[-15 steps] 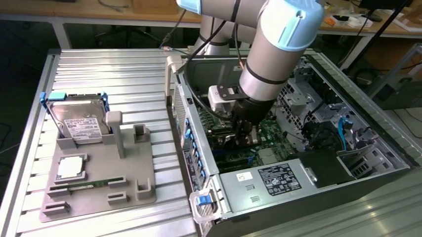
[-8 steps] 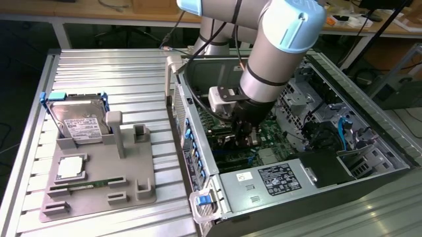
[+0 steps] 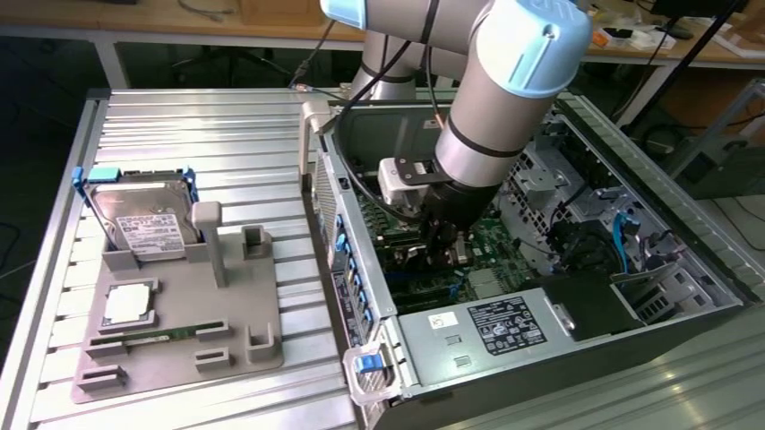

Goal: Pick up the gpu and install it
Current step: 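Insert the gpu into the slot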

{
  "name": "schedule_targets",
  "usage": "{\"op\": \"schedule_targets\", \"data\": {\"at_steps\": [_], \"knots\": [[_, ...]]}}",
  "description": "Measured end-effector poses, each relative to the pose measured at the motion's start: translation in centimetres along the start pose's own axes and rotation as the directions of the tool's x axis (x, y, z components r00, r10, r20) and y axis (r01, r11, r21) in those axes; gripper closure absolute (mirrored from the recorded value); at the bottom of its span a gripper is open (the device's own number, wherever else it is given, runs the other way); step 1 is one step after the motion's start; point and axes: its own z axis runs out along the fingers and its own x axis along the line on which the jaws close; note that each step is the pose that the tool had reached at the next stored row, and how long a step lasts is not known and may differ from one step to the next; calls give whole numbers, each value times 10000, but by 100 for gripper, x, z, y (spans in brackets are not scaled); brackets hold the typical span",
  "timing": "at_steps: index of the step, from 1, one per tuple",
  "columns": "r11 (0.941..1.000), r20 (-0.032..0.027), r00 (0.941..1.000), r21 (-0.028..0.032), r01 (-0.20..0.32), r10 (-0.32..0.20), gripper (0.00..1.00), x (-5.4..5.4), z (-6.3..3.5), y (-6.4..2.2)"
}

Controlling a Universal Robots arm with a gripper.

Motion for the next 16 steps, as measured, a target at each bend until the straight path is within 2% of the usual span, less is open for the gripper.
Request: {"op": "schedule_targets", "data": {"at_steps": [9,12,16], "knots": [[10000,-4,10000,-32,-2,2,73,0,-20,0],[10000,-9,10000,-65,-3,3,73,-1,-47,1],[10000,-6,10000,-65,-3,3,73,20,-46,-1]]}}
